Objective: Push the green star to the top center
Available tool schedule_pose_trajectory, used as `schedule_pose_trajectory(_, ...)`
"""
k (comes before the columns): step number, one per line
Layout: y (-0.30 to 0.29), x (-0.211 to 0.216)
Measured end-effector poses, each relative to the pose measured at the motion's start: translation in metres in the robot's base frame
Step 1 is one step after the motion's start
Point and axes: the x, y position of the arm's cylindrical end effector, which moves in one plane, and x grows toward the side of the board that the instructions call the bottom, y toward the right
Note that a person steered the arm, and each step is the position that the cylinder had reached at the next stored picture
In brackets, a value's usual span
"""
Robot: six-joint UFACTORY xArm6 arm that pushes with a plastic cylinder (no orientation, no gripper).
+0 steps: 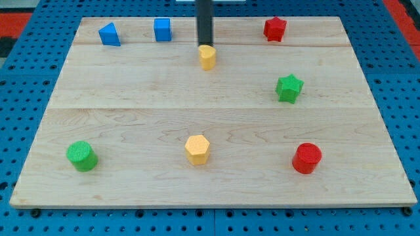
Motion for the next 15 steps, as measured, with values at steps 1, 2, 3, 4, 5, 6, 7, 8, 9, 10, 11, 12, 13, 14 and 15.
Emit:
schedule_pose_trajectory(1, 0.001, 0.050)
schedule_pose_trajectory(2, 0.026, 0.061)
schedule_pose_trajectory(3, 0.034, 0.103)
schedule_pose_trajectory(4, 0.051, 0.139)
schedule_pose_trajectory(5, 0.099, 0.157)
schedule_pose_trajectory(6, 0.132, 0.160)
schedule_pose_trajectory(7, 0.156, 0.150)
schedule_pose_trajectory(8, 0.154, 0.117)
schedule_pose_trajectory(9, 0.132, 0.094)
schedule_pose_trajectory(10, 0.121, 0.092)
schedule_pose_trajectory(11, 0.113, 0.121)
schedule_pose_trajectory(12, 0.089, 0.133)
schedule_pose_trajectory(13, 0.066, 0.125)
schedule_pose_trajectory(14, 0.079, 0.097)
schedule_pose_trajectory(15, 0.104, 0.068)
